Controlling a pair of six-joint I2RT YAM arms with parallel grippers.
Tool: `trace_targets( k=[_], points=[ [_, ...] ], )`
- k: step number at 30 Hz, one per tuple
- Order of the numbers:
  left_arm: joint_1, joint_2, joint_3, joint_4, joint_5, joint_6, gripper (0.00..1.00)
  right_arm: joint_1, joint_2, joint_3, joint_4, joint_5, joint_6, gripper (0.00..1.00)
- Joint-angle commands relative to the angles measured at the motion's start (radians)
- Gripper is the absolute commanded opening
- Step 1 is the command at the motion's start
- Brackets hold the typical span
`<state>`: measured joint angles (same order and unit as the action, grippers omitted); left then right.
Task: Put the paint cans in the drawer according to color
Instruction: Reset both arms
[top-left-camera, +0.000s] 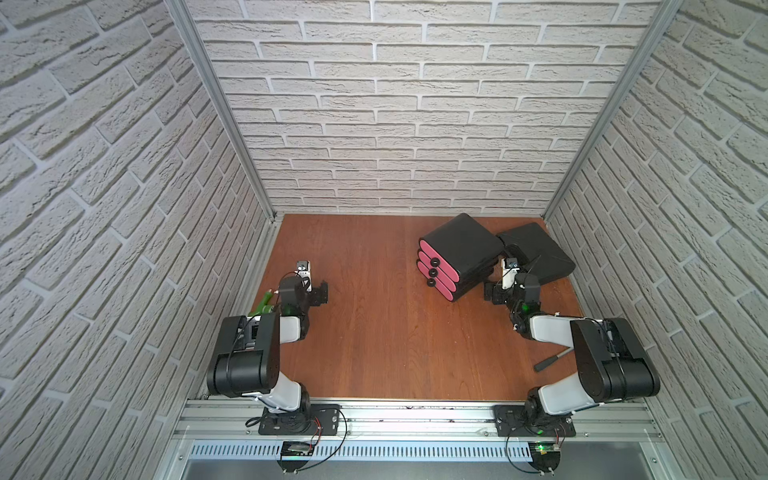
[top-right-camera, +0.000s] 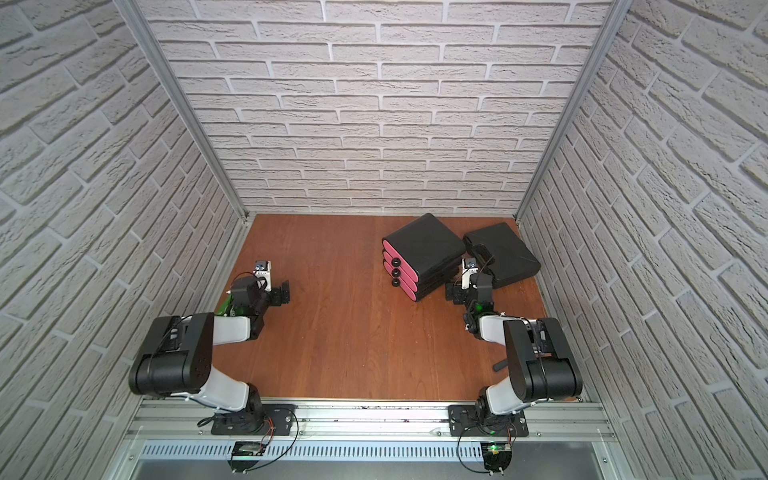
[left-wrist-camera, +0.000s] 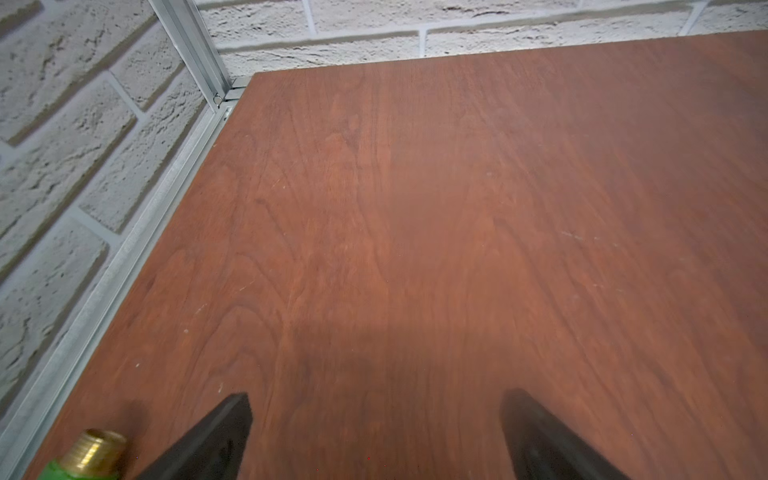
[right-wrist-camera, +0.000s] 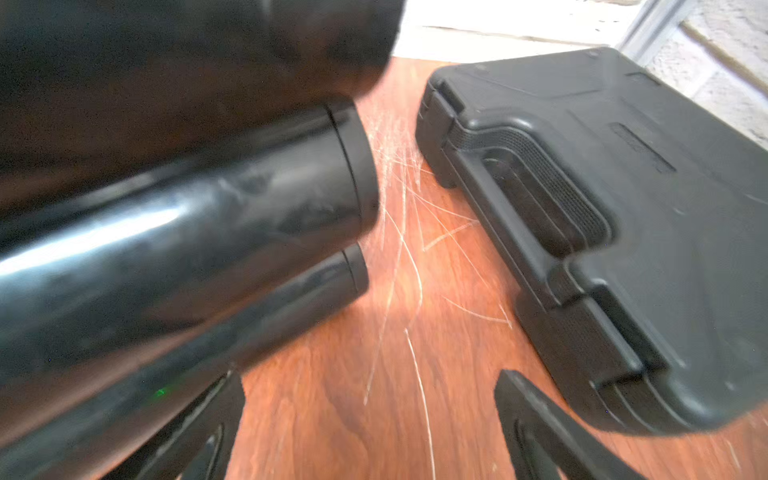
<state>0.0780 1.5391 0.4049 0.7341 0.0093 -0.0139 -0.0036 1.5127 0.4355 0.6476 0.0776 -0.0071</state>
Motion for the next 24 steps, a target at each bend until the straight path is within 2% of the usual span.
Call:
trace_targets(
  k=[1, 4, 24],
  points=[
    [-0.008, 0.010, -0.016, 0.135, -0.004, 0.021, 0.99, 0.002, 0.004, -0.047, 0.207, 0.070, 0.022, 0.99],
    [-0.027, 0.010, -0.020, 0.142, -0.051, 0.023, 0.99, 0.004, 0.001, -0.039, 0.182, 0.075, 0.018, 0.99],
    [-0.016, 0.008, -0.014, 0.131, -0.036, 0.016, 0.99, 0.010, 0.001, -0.046, 0.196, 0.083, 0.016, 0.99]
  ],
)
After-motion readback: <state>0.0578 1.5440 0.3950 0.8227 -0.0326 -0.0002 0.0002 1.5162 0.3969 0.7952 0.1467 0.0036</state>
